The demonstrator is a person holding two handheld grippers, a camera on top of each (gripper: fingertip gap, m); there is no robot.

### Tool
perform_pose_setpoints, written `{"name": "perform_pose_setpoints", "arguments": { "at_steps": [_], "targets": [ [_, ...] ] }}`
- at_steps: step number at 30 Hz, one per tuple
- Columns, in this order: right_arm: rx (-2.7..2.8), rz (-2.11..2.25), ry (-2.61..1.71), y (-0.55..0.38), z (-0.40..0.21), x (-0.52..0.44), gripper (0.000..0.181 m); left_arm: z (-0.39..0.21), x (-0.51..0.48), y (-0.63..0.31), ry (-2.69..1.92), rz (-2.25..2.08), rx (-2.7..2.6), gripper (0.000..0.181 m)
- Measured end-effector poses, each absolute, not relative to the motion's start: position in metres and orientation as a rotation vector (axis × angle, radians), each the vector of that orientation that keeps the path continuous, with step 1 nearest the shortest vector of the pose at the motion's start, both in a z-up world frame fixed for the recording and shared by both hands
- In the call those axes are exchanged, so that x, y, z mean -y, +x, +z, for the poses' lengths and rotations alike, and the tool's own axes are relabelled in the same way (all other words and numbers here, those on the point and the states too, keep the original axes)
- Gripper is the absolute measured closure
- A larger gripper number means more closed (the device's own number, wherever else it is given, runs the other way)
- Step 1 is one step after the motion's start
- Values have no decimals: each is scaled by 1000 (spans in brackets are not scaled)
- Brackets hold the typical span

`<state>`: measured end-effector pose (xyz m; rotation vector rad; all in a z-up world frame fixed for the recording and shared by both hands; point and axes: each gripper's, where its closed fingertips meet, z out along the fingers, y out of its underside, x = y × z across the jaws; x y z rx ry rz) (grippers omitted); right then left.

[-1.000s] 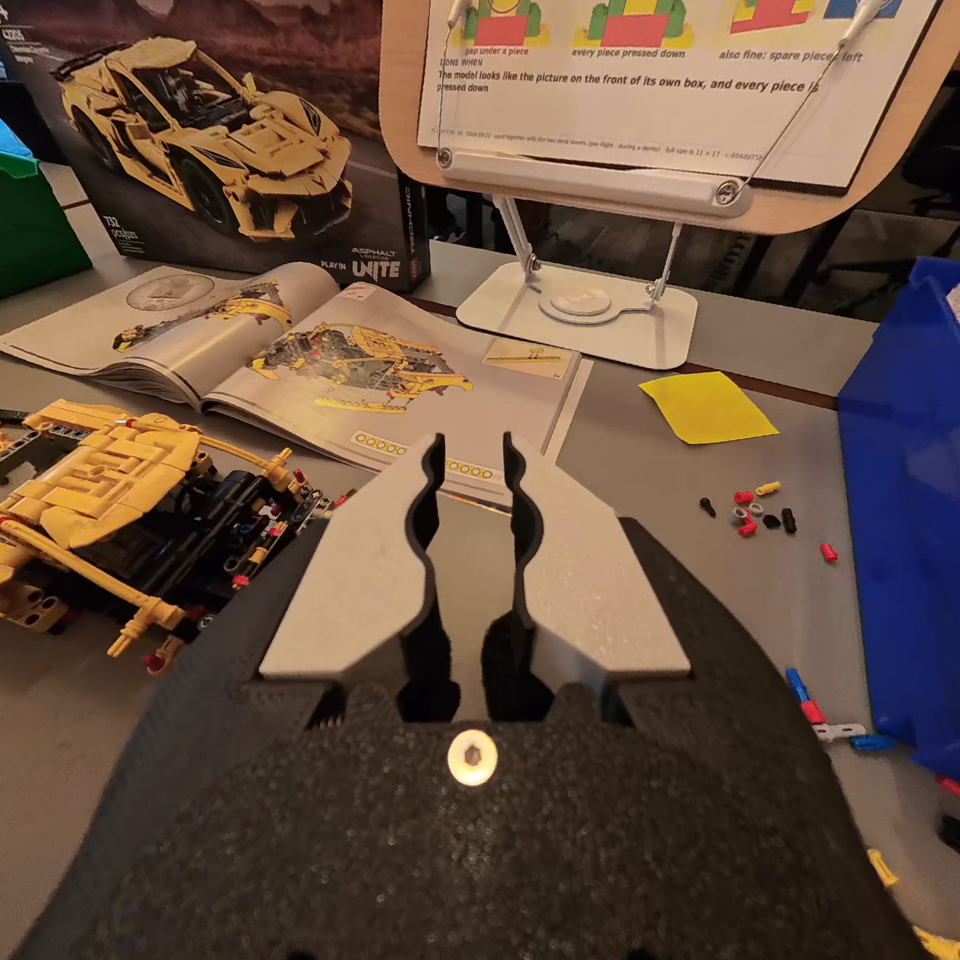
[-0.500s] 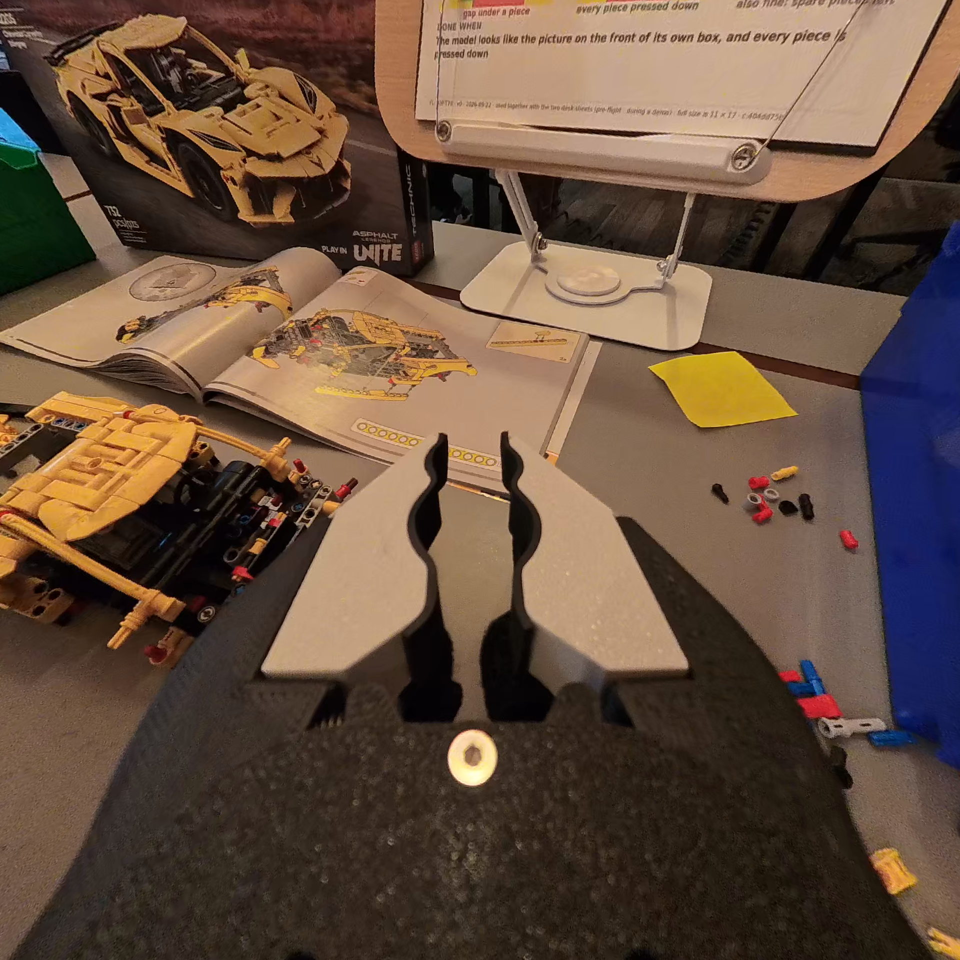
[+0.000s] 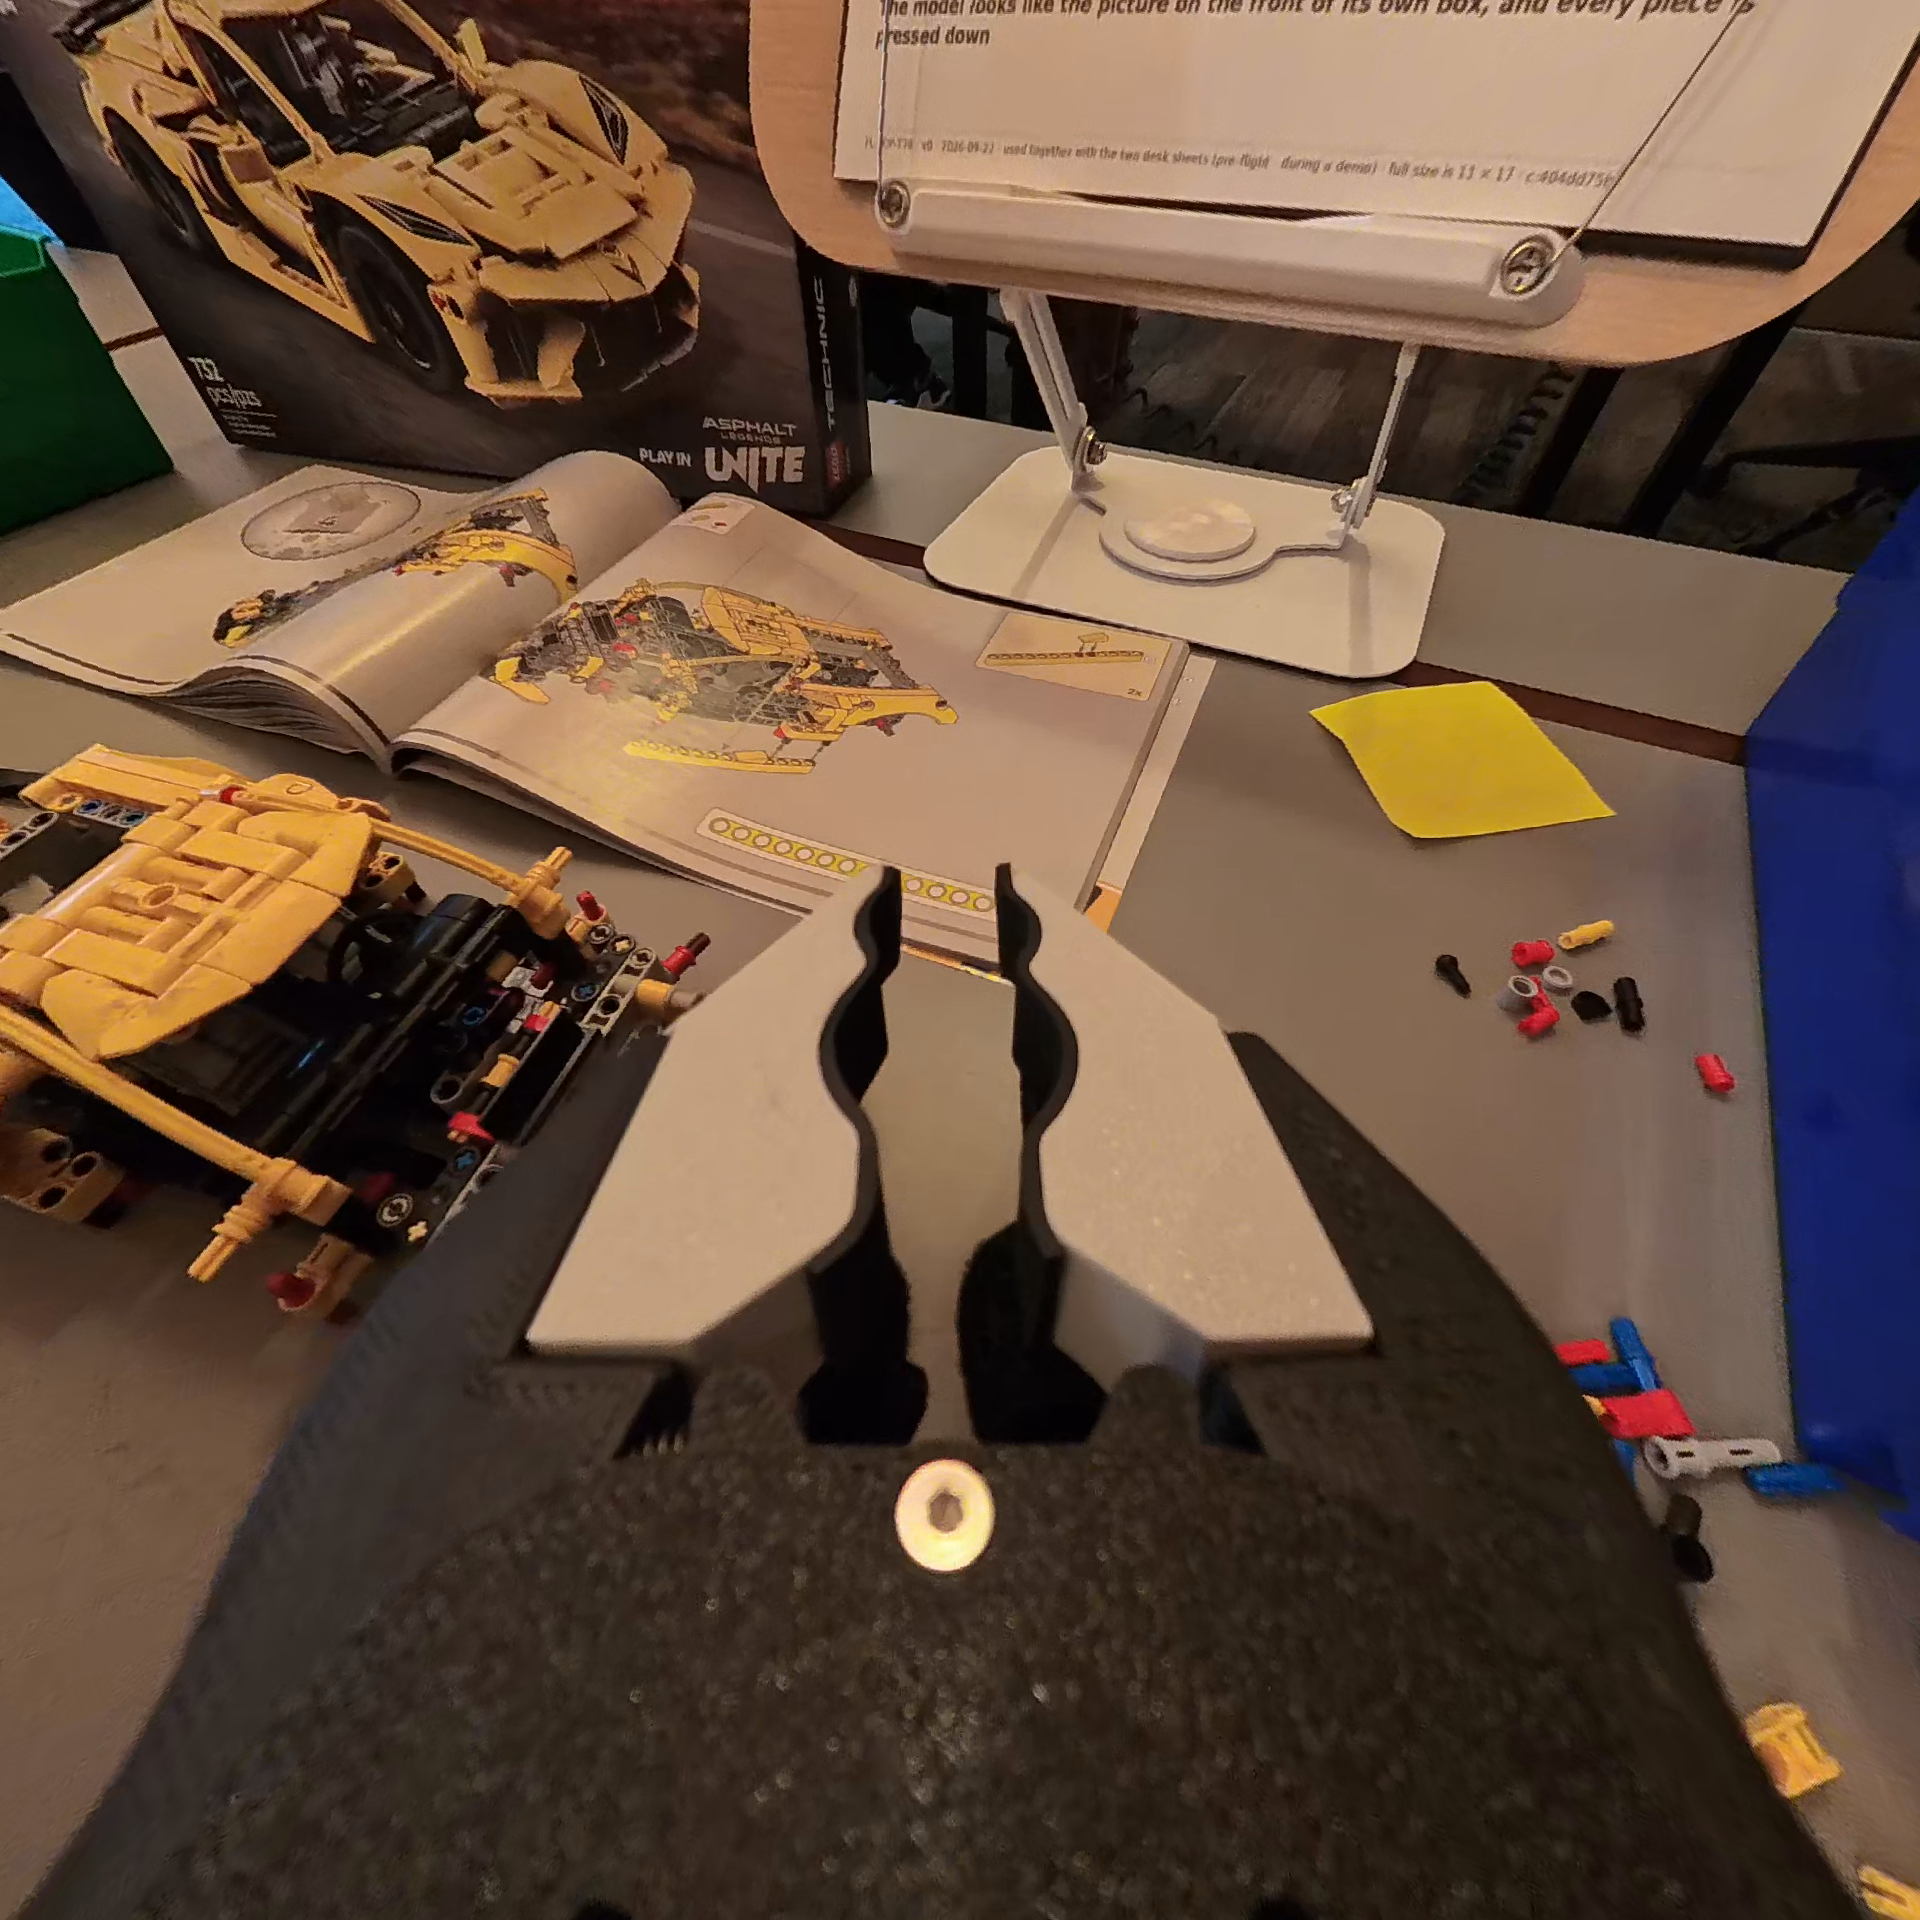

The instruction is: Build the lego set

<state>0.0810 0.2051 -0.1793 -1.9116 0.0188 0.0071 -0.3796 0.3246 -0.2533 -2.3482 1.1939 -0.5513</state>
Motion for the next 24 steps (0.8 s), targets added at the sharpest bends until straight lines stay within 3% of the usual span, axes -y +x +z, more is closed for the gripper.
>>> {"name": "perform_pose_setpoints", "arguments": {
  "at_steps": [1, 2, 6, 12, 24],
  "targets": [
    [-18, 6, -1911, 81, -179, -205, 165, -253, -327, -380, -2356, -547, -1173, 173],
    [-18, 7, -1910, 81, -179, -205, 166, -251, -327, -381, -2357, -550, -1164, 174],
    [-16, 12, -1913, 81, -180, -205, 166, -235, -331, -383, -2301, -495, -1136, 174],
    [-5, 15, -1918, 78, -180, -206, 167, -221, -361, -440, -2325, -48, -908, 174],
    [10, 15, -1931, 75, -183, -206, 168, -250, -359, -451, -2487, -75, -812, 174]
  ]
}}
